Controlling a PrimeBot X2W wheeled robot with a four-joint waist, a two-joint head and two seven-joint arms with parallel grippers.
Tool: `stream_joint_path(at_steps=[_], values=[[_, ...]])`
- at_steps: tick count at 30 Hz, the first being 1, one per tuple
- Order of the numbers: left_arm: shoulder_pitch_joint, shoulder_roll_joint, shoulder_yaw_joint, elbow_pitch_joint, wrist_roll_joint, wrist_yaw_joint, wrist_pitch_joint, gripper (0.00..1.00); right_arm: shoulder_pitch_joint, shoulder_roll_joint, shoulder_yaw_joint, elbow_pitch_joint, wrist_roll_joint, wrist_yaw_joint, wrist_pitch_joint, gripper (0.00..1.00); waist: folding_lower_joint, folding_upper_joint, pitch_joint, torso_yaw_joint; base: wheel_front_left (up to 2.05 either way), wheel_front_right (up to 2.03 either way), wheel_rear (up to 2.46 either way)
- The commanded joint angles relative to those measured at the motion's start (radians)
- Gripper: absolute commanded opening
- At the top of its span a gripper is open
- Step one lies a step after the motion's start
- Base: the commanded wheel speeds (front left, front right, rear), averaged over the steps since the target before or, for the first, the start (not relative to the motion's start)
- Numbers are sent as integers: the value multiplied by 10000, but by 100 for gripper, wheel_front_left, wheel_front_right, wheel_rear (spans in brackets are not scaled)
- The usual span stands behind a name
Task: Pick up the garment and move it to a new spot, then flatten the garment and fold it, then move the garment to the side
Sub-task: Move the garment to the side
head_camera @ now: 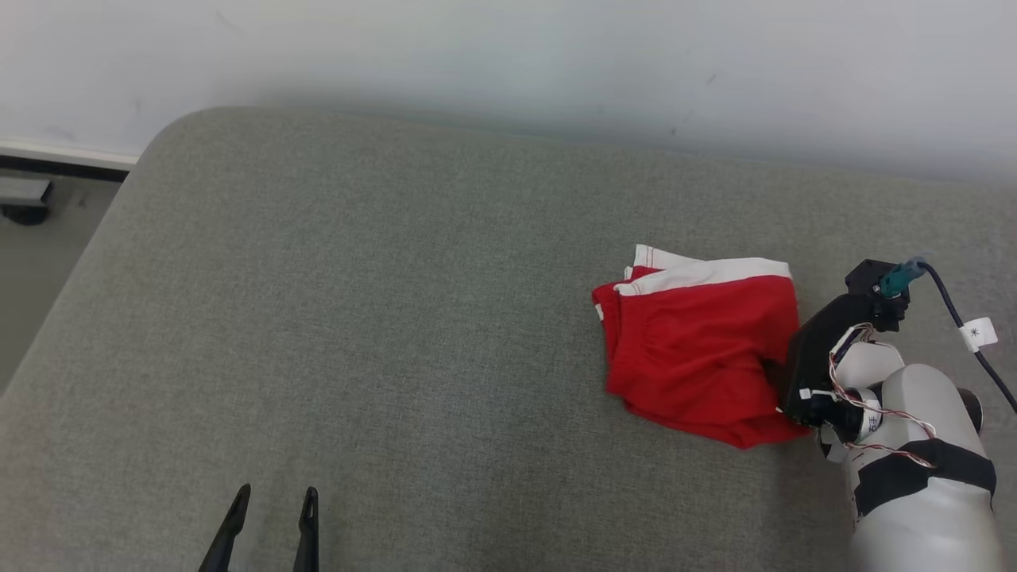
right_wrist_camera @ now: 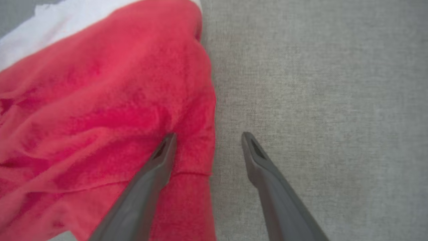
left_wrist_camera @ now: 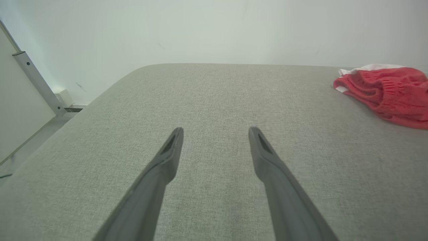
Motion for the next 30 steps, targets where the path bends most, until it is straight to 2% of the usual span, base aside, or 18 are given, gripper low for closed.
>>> stream_joint_path(at_steps=[1, 6, 8, 9, 14, 20, 24, 25, 30], values=[[-138, -22, -28, -22, 18, 39, -31, 100, -83, 25, -12, 188, -96, -19, -112, 100, -2, -2, 329, 300, 0, 0, 0], [-217, 32, -78, 56, -2, 40, -40, 100, -187, 63, -139, 1137, -34, -19, -543, 100, -2, -2, 414, 299, 0, 0, 0], [-201, 60, -50, 108, -41, 55, -55, 100, -287, 91, 121, 1502, 70, -18, -738, 19, -2, -2, 420, 236, 0, 0, 0], [-206, 66, -50, 115, -47, 80, -60, 100, -331, 107, 330, 1635, 46, -15, -836, 0, -2, -2, 410, 184, 0, 0, 0], [-182, 44, -71, 82, -114, 116, -63, 100, -554, -106, 1202, 1647, -350, 1, -1522, 0, -2, -2, 259, -236, 0, 0, 0], [-72, -3, -64, 33, -201, 195, -110, 100, -994, -921, 2047, 1152, -262, -22, -2032, 0, -2, -2, -56, -1129, 0, 0, 0], [-12, -28, -82, -18, -192, 205, -127, 100, -1169, -1466, 2381, 729, -121, -22, -1860, 0, -2, -2, -266, -1720, 0, 0, 0], [-12, -28, -82, -18, -192, 205, -127, 100, -1169, -1466, 2381, 729, -121, -22, -1860, 0, -2, -2, -266, -1720, 0, 0, 0], [-22, -29, -114, -82, -187, 203, -157, 100, -1300, -2280, 2916, 59, 214, -22, -1511, 0, -2, -2, -278, -2201, 0, 0, 0]])
